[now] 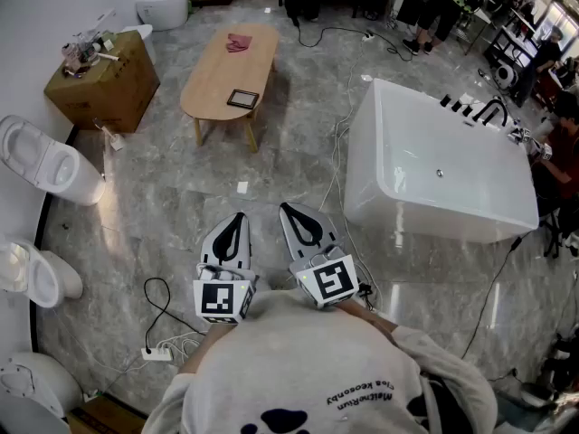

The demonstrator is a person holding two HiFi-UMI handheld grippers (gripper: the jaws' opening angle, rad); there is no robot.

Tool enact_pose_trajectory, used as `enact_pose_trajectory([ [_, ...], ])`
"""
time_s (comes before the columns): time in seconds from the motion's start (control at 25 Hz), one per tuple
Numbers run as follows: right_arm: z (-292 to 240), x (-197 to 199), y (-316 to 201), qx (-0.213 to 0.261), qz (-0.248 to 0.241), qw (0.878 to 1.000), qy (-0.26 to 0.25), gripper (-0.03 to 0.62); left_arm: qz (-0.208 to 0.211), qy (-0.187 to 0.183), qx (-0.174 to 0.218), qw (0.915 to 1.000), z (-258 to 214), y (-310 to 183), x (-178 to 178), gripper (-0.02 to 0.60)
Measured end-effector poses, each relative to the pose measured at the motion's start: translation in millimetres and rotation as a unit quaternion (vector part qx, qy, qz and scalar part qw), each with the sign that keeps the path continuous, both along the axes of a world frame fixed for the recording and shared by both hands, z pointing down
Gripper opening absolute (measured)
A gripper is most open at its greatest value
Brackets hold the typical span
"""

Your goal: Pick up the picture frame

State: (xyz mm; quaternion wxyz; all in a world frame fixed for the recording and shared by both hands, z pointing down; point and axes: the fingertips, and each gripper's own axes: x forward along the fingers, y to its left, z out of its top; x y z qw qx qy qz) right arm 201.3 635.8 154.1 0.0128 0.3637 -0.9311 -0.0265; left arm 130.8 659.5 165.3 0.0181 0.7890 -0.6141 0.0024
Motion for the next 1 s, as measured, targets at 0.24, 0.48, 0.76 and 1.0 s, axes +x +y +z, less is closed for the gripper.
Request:
enact_pose_trajectory([
  [0.24, -2, -3, -18, 0.010, 0.015, 1.000, -0.004, 0.008, -0.003, -0.005, 0.009, 0.9999, -5, -20, -9, 0.008],
  [0.48, -5, -9, -59, 0.007, 0.034, 0.999, -0.013, 0.008, -0.009, -0.010, 0.015, 0.9998, -9, -59, -27, 0.008],
  [0.76, 1, -43, -122, -0.003, 0.035, 0.999, -0.011, 0.008, -0.006, -0.005, 0.005, 1.0000, -2, -124, -65, 0.008],
  [1.0, -3, -73, -191, -0.008, 0.063, 0.998, -0.012, 0.008, 0.015, -0.005, 0.001, 0.9999, -4, -195, -102, 0.008],
])
